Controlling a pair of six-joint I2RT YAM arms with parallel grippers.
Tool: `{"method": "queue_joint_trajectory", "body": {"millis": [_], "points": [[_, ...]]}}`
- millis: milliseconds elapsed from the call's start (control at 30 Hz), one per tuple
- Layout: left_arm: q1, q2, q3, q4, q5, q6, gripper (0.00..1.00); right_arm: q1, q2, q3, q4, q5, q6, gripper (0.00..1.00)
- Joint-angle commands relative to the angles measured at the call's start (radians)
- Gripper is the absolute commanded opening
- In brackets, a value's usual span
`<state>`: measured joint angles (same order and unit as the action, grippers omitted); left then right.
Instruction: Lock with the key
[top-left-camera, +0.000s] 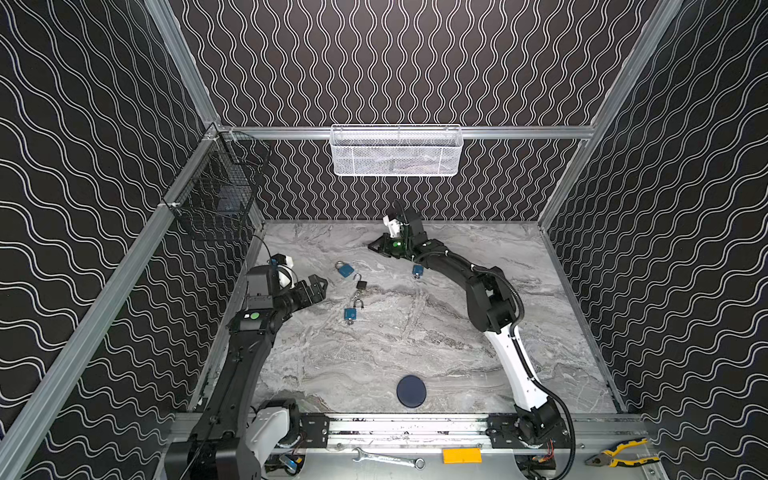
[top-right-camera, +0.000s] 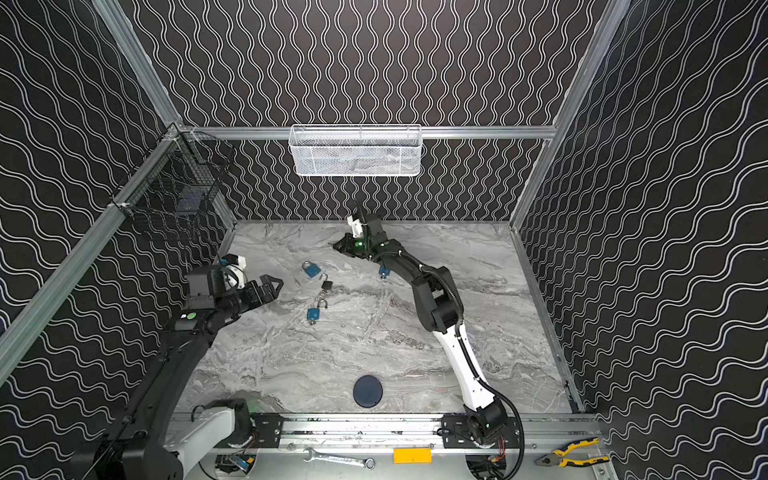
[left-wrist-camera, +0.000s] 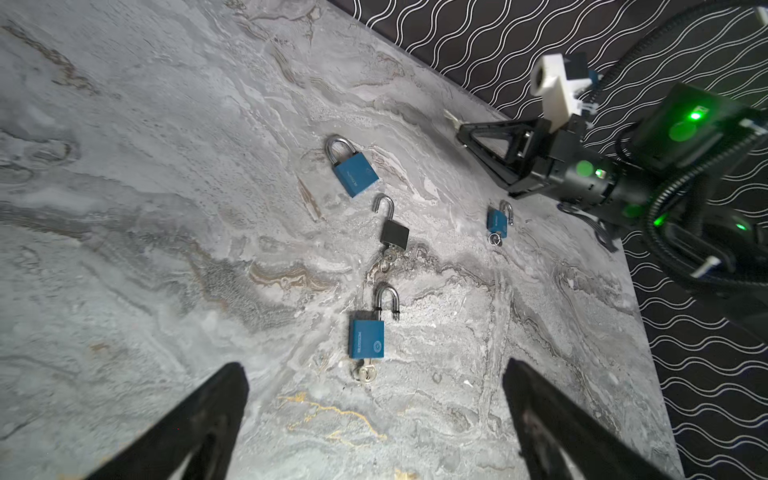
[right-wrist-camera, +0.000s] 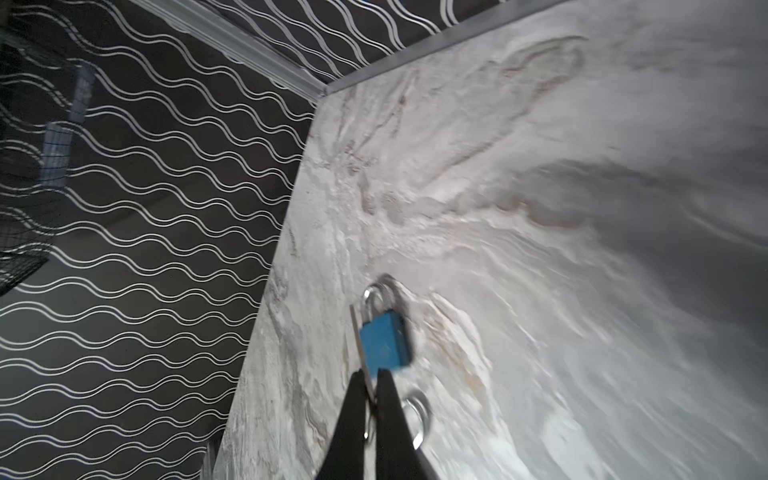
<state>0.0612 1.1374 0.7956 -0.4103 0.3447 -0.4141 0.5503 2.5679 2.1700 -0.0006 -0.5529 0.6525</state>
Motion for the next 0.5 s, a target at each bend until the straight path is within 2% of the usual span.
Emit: {"method": "queue_joint_trajectory", "body": {"millis": [0,100,233,467], "points": [[0.013,-0.037,0.014,-0.063,-0.033,0.028,0.98,0.011,0.051,0.060,0.075,-0.002,0.044,0.00],[0.017,-0.088,0.018,-0.101,-0.046,0.022,0.98,0.023,0.100,0.113,0.101,-0.001,0.058,0.02],[0.020,-0.168,0.034,-0.170,-0.129,-0.006,0.98,0.041,0.154,0.188,0.063,0.028,0.039,0.05],[0.020,-0.237,0.067,-0.229,-0.142,-0.011,0.98,0.053,0.198,0.194,0.116,0.027,0.078,0.08]]}}
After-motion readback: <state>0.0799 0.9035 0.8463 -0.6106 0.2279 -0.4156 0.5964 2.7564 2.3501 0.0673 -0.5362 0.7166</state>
